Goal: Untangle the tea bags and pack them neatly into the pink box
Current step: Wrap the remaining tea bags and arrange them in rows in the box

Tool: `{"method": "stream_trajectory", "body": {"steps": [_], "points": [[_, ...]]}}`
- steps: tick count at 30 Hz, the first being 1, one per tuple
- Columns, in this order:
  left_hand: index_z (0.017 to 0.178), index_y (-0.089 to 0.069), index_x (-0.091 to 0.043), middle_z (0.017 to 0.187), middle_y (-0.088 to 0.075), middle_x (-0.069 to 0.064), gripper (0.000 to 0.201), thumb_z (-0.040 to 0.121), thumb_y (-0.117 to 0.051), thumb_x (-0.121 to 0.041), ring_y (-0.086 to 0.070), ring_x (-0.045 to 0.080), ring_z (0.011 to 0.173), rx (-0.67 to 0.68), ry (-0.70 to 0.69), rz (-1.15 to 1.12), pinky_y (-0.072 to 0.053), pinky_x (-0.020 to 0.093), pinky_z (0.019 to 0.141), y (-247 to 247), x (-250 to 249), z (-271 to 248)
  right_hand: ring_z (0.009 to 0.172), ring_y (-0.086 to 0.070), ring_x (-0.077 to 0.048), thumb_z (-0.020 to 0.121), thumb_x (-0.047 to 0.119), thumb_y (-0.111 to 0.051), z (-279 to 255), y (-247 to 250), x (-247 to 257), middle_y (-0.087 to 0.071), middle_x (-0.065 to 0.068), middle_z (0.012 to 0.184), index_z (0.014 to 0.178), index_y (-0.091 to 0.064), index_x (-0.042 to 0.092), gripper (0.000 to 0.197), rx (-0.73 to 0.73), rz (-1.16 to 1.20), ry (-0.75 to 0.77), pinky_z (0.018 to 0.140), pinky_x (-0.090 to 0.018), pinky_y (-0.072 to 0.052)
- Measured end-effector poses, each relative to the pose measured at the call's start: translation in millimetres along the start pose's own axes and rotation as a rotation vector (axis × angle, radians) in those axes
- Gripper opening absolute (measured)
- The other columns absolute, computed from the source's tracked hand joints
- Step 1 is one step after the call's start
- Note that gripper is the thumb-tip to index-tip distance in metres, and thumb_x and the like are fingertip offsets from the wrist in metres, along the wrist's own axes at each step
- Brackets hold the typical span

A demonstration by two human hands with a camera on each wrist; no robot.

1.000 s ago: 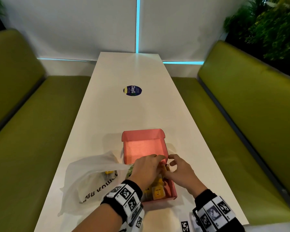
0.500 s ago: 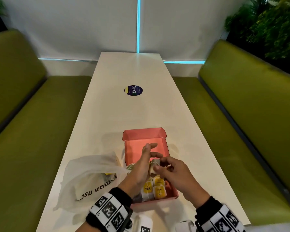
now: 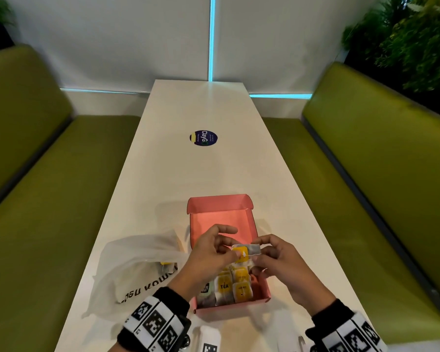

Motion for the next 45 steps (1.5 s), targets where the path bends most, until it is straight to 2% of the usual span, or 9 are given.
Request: {"method": "stream_trajectory", "body": {"steps": [5, 11, 14, 19, 22, 27, 31, 39, 45], "points": [[0.094, -0.063, -0.023, 0.089, -0.069, 0.004, 0.031, 0.079, -0.069, 0.003, -0.058, 0.017, 0.071, 0.049, -0.093, 0.17, -0.053, 0.035, 0.074, -3.5, -9.2, 0.2, 0.051, -0.054, 0.005, 0.083, -0.002, -0.063, -2.6, 0.4, 5.7, -0.06, 0.004, 0.061, 0.083, -0.066, 0.002, 0.005, 0.042, -0.036, 0.054, 0.05, -0.008, -0.039], [0.106, -0.059, -0.026, 0.096, -0.072, 0.004, 0.033, 0.083, -0.068, -0.005, -0.061, 0.011, 0.075, 0.026, -0.061, 0.152, -0.053, 0.03, 0.076, -6.0, -11.1, 1.3, 0.048, -0.053, -0.001, 0.081, -0.003, -0.065, -0.9, 5.7, 0.8, -0.059, -0.003, 0.061, 0.081, -0.065, -0.001, 0.002, -0.046, 0.008, 0.078, 0.048, -0.011, -0.04], [0.111, -0.055, -0.029, 0.077, -0.07, -0.006, 0.032, 0.084, -0.069, -0.018, -0.063, 0.007, 0.071, 0.024, -0.024, 0.274, -0.052, 0.028, 0.074, -7.9, -6.0, 0.6, 0.051, -0.055, -0.003, 0.08, -0.004, -0.066, -3.7, 3.9, -0.9, -0.06, -0.004, 0.062, 0.083, -0.065, -0.004, 0.003, -0.057, 0.019, 0.081, 0.049, -0.012, -0.041], [0.111, -0.054, -0.027, 0.067, -0.062, -0.003, 0.035, 0.084, -0.065, -0.008, -0.052, 0.006, 0.057, 0.073, -0.148, 0.573, -0.048, 0.025, 0.063, -16.4, -14.1, -0.8, 0.09, -0.056, -0.01, 0.068, 0.017, -0.08, -3.2, 10.5, 6.6, -0.061, 0.008, 0.098, 0.115, -0.051, 0.028, 0.057, -0.058, -0.464, 0.17, 0.072, -0.012, -0.042], [0.123, -0.044, -0.023, 0.081, -0.068, 0.004, 0.04, 0.088, -0.061, -0.013, -0.058, 0.014, 0.067, 0.178, -0.254, 0.81, -0.045, 0.025, 0.061, -31.5, -19.6, -6.5, 0.091, -0.055, -0.008, 0.075, 0.023, -0.072, -6.3, -3.2, 17.1, -0.057, 0.01, 0.095, 0.129, -0.038, 0.027, 0.064, 0.074, -0.728, 0.314, 0.075, -0.013, -0.041], [0.116, -0.043, -0.02, 0.08, -0.071, 0.005, 0.04, 0.084, -0.068, -0.018, -0.062, 0.017, 0.07, 0.158, -0.266, 0.804, -0.042, 0.019, 0.058, -31.8, -15.6, -7.1, 0.058, -0.048, -0.004, 0.08, 0.021, -0.067, -2.4, -6.2, 7.9, -0.049, 0.013, 0.066, 0.11, -0.051, 0.026, 0.035, 0.025, -0.897, 0.32, 0.059, -0.019, -0.039], [0.106, -0.065, -0.015, 0.092, -0.073, 0.003, 0.022, 0.085, -0.066, -0.014, -0.067, 0.014, 0.085, 0.131, -0.295, 0.812, -0.05, 0.022, 0.077, -27.1, -8.4, -4.3, 0.054, -0.05, -0.005, 0.079, 0.02, -0.069, -5.2, -0.2, -1.5, -0.054, 0.015, 0.059, 0.069, -0.053, 0.035, 0.025, -0.037, -0.774, 0.279, 0.055, -0.017, -0.036], [0.096, -0.071, -0.014, 0.092, -0.071, -0.001, 0.013, 0.084, -0.065, -0.014, -0.059, 0.007, 0.078, 0.117, -0.362, 0.832, -0.035, 0.003, 0.066, -28.5, -6.3, -8.9, 0.078, -0.051, -0.012, 0.085, 0.035, -0.06, -9.8, 5.9, -9.0, -0.058, 0.005, 0.09, 0.092, -0.067, 0.025, 0.014, -0.138, -0.983, 0.194, 0.068, -0.024, -0.037], [0.102, -0.069, -0.023, 0.102, -0.064, -0.002, 0.022, 0.081, -0.063, -0.029, -0.057, 0.016, 0.097, 0.196, -0.175, 1.069, -0.045, 0.027, 0.079, -22.6, 29.5, -21.4, 0.066, -0.063, -0.014, 0.08, 0.026, -0.067, -18.0, 19.5, -30.3, -0.062, 0.007, 0.06, 0.067, -0.056, 0.031, 0.017, -0.225, -0.724, -0.024, 0.061, -0.024, -0.043]]}}
Point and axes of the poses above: each hand's wrist, its own z-axis towards the middle knuckle, its own y-axis out of the back of the hand, x = y × z, the point moved 6 cm from there along z, towards the middle knuckle
